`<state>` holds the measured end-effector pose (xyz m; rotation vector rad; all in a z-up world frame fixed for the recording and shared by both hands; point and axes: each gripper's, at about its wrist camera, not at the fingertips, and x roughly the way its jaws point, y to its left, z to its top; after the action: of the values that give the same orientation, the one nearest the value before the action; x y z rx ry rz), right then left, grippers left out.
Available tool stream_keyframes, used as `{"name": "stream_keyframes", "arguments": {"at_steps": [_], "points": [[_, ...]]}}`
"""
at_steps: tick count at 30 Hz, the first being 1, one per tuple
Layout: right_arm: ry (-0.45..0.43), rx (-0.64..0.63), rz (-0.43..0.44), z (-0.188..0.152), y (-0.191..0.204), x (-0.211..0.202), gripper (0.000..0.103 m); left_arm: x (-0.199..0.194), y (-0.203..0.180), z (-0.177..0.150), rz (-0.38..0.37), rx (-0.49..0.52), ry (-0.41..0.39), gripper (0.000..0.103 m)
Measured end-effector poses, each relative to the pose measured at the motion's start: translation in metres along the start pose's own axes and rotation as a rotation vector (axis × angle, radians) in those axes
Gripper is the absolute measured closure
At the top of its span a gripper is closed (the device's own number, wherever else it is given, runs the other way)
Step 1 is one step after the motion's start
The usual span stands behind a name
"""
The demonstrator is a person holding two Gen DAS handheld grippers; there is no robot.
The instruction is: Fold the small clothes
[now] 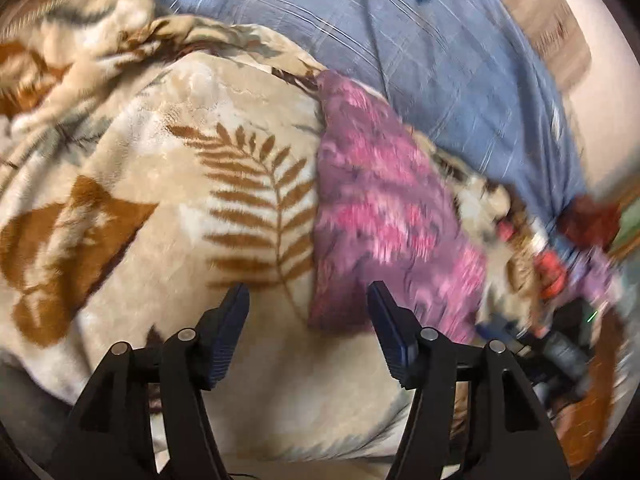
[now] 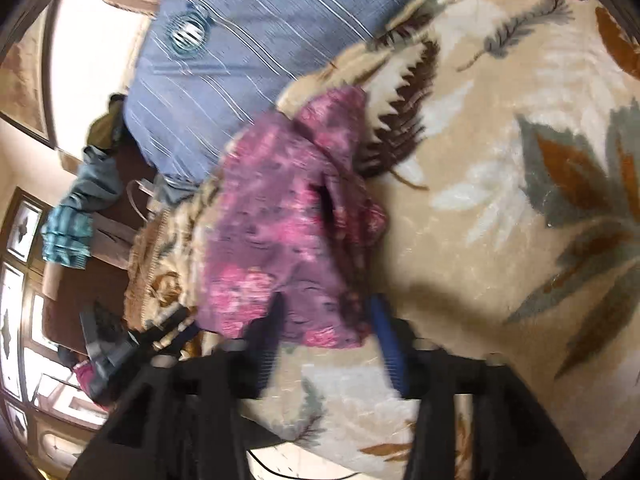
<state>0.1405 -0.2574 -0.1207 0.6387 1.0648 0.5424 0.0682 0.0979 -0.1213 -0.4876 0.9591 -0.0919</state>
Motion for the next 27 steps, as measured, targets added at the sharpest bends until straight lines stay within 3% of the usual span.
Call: {"name": "stream_keyframes", "arguments": {"at_steps": [4,6,7,9,10,11,12,13,15,17,19,20,21,23,27], "points": [[0.057,0.028,0.008,-0.011,-0.004,0.013,0.052,0.025,-0.03,-0.017,0.123,0.186,0.052,0.042],[0.09,0.037,0.0,-0.013,-0.007,0.024,0.053,0.036,-0.049,-0.019,0.19,0.271,0.036,0.042],[0.091,0.044,-0.008,-0.012,-0.01,0.026,0.056,0.038,-0.054,-0.018,0.197,0.282,0.016,0.042],[0.093,0.054,-0.029,-0.011,-0.013,0.031,0.076,0.038,-0.058,-0.013,0.202,0.289,-0.032,0.042],[0.092,0.059,-0.039,-0.011,-0.014,0.031,0.081,0.038,-0.059,-0.012,0.212,0.295,-0.047,0.044],[0.092,0.063,-0.031,-0.01,-0.016,0.03,0.084,0.039,-0.06,-0.012,0.224,0.299,-0.051,0.048],[0.092,0.062,-0.025,-0.011,-0.018,0.028,0.085,0.043,-0.058,-0.012,0.257,0.299,-0.053,0.062],[0.093,0.058,-0.029,-0.011,-0.018,0.028,0.086,0.045,-0.055,-0.012,0.242,0.288,-0.044,0.068],[0.1,0.052,-0.041,-0.012,-0.018,0.03,0.087,0.048,-0.047,-0.01,0.183,0.227,-0.022,0.069],[0.102,0.058,-0.034,-0.012,-0.02,0.033,0.085,0.049,-0.04,-0.008,0.158,0.195,-0.015,0.065],[0.091,0.062,-0.017,-0.011,-0.02,0.037,0.081,0.05,-0.038,-0.008,0.171,0.179,-0.021,0.051],[0.094,0.073,-0.006,-0.01,-0.023,0.04,0.081,0.051,-0.038,-0.008,0.185,0.178,-0.029,0.05],[0.097,0.085,0.006,-0.01,-0.024,0.043,0.083,0.051,-0.038,-0.009,0.189,0.181,-0.039,0.052],[0.101,0.103,0.02,-0.008,-0.026,0.045,0.085,0.049,-0.04,-0.011,0.164,0.178,-0.038,0.082],[0.125,0.102,-0.017,-0.012,-0.023,0.031,0.091,0.024,-0.054,-0.016,0.14,0.202,-0.026,0.085]]}}
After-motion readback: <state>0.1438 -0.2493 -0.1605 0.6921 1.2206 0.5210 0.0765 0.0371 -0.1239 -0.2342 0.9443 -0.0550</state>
